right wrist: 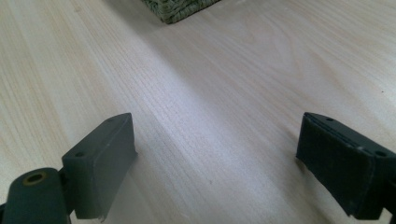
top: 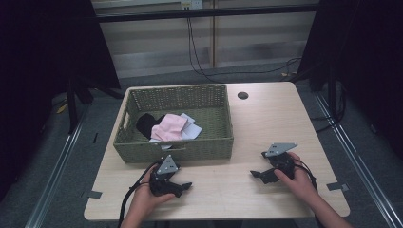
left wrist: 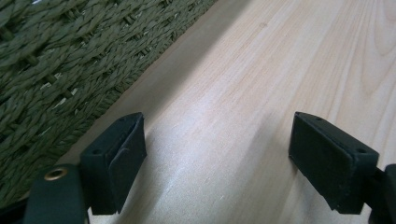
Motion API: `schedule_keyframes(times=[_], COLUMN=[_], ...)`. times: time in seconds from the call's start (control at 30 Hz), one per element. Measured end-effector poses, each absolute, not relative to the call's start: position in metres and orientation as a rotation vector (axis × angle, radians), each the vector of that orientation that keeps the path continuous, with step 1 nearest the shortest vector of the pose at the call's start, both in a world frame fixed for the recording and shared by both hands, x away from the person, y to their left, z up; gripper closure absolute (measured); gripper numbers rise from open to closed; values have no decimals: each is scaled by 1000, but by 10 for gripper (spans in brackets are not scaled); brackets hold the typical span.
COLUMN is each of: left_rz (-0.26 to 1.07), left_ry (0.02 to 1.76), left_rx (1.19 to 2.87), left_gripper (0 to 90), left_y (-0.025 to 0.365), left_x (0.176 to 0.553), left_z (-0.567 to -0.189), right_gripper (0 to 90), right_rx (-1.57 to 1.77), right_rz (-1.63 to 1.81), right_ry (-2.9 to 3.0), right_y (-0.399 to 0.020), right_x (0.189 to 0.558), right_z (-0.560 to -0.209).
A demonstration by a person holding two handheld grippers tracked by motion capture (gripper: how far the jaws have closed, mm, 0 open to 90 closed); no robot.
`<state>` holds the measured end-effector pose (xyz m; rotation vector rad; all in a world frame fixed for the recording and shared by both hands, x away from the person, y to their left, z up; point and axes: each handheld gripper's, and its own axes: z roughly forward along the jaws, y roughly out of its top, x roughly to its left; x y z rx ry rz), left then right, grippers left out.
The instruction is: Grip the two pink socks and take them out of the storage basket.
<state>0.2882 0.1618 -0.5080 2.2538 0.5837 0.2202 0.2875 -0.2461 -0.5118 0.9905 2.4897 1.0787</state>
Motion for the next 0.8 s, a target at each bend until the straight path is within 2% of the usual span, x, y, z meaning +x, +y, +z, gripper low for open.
schedule_keyframes(times=[0.27, 0.43, 0.6, 0.8], left_rz=[230, 239, 216, 182], left_ry=[621, 673, 710, 739], left_rx=[2245, 2277, 2289, 2283], left_gripper=[187, 228, 232, 231], left_y=[161, 163, 166, 169], left_x=[287, 288, 290, 293], left_z=[-508, -503, -496, -474], right_gripper=[108, 108, 107, 108], right_rx=[990, 990, 990, 990], right_rz=[1079, 1079, 1079, 1079], right_ry=[2489, 2490, 2490, 2490], right_y=[-246, -246, -246, -246], right_x=[288, 288, 288, 288], right_z=[-512, -512, -512, -512])
